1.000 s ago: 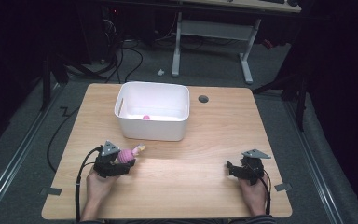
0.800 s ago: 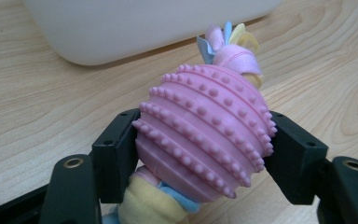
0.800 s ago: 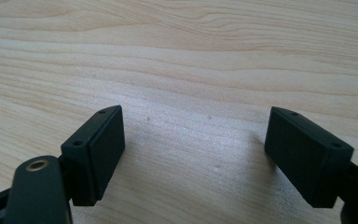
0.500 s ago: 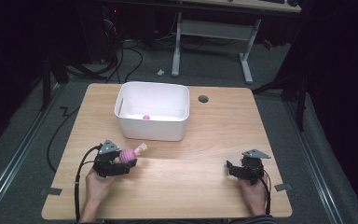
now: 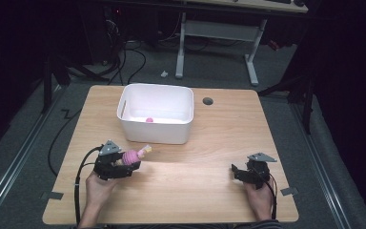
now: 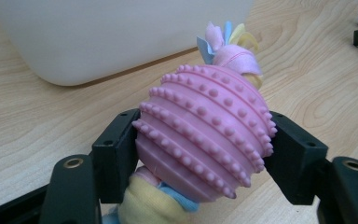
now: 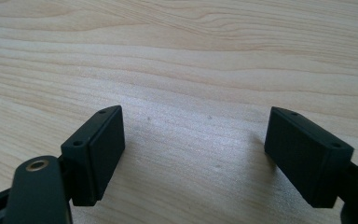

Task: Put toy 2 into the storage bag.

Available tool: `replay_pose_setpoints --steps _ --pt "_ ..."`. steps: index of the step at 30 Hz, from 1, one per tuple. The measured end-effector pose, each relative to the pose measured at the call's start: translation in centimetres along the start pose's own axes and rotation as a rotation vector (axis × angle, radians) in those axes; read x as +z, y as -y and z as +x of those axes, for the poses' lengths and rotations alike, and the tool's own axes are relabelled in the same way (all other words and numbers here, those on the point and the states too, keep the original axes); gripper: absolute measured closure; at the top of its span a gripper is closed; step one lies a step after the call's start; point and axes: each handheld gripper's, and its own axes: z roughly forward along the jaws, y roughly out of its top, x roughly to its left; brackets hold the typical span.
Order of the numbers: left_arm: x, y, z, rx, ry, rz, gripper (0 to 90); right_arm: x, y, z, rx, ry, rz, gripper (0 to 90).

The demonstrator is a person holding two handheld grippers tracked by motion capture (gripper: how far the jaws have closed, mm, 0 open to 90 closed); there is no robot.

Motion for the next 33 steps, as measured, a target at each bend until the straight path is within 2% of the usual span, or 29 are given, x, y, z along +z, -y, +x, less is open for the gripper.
replay_pose_setpoints --steps 8,17,33 --pt "-0.7 -0.7 -0.1 -0.008 0.019 -0.022 33.2 0.0 0.0 0.0 -0.001 0.000 0.000 20.1" --pt "-1.7 -1.5 -0.4 -0.005 -0.001 -0.058 33.4 0.0 0.0 0.0 0.000 0.000 0.000 20.1" --pt "-3.5 -4.2 -0.4 -0.003 0.019 -0.084 33.4 0.0 0.0 0.0 0.000 0.000 0.000 20.1"
